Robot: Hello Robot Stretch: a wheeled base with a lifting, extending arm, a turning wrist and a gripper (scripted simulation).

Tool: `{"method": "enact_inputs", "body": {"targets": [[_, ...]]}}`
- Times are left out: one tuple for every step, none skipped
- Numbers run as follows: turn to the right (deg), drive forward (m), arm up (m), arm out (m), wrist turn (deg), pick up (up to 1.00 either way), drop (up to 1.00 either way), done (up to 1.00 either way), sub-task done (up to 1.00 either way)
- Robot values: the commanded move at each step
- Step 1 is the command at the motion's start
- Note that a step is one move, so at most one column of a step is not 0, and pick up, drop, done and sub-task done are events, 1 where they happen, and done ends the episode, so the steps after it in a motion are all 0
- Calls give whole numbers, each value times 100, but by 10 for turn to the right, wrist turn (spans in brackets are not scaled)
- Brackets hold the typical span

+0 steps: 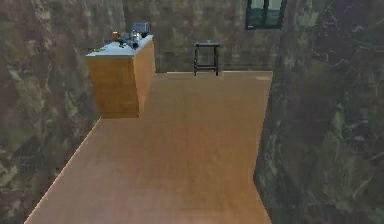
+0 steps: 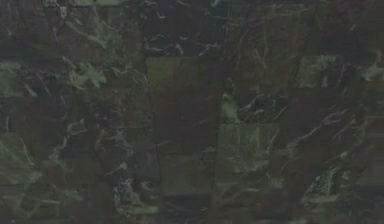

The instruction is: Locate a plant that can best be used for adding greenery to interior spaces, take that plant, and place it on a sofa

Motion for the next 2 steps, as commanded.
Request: {"method": "enact_inputs", "body": {"targets": [[0,100,0,0,0,0,0,0,0],[0,70,0,0,0,0,0,0,0]]}}
